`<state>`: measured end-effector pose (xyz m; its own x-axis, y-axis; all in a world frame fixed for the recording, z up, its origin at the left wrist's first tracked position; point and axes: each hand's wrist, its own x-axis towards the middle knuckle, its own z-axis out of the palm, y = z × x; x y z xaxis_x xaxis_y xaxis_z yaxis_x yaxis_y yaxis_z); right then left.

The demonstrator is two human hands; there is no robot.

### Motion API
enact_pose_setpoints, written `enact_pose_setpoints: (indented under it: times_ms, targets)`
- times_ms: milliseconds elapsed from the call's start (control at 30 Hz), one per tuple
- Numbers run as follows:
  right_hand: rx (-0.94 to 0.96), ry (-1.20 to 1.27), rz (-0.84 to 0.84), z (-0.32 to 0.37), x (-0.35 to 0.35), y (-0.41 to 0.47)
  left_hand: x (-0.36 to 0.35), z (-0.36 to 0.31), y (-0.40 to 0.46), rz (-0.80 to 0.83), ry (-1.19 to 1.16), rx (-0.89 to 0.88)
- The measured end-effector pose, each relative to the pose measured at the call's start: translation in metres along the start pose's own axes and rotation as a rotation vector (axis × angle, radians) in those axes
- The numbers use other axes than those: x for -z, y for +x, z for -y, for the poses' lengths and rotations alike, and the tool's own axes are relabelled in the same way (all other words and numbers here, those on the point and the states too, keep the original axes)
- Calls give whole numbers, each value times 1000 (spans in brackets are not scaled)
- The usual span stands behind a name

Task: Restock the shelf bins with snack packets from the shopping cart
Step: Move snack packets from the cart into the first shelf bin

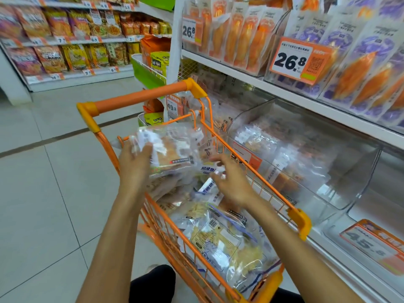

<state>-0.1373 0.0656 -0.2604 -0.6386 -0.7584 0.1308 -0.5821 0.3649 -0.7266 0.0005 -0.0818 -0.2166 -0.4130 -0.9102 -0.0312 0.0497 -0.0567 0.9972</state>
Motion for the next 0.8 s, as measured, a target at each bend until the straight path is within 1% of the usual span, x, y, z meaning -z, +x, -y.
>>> enact_pose_setpoints:
  times_ms: [67, 100, 167, 200, 233, 300, 367, 467, 500, 533, 600, 667, 700, 733, 800]
  targets:
    - [110, -178, 121, 6, -13, 9, 6, 4, 4, -66, -74, 63]
    - [166, -283, 142, 9, -19, 13, 7, 3, 3, -75, -100, 90]
    - [266, -526, 138, 14, -25, 18, 7, 4, 5, -91, -116, 139]
    - [305, -618, 133, 14, -26, 18, 7, 7, 6, -101, -109, 158]
    - [337, -659, 125, 12, -26, 17, 5, 8, 7, -96, -109, 180]
    - [371, -624, 112, 4, -21, 10, -1, 8, 6, -48, -123, 222]
    - [358, -560, 120, -4, -13, 3, -6, 8, 4, 4, -146, 253]
    - [250, -510, 265, -21, 2, -11, -12, 8, 4, 47, -138, 253]
    - [208, -458, 313, -28, 8, -18, -15, 7, 4, 59, -132, 243]
    - [184, -351, 332, -35, 13, -25, -14, 8, 5, 61, -134, 234]
    - [105, -51, 302, -42, 27, -39, -14, 8, 5, 79, -128, 227]
    - [-11, 325, 167, -45, 45, -48, -13, 7, 6, 107, -112, 229]
    - [-83, 491, 65, -47, 52, -49, -12, 7, 6, 121, -115, 230]
    - [-155, 606, -11, -48, 60, -51, -13, 8, 6, 133, -113, 232]
    - [-248, 766, -88, -52, 67, -50, -17, 9, 6, 153, -111, 259]
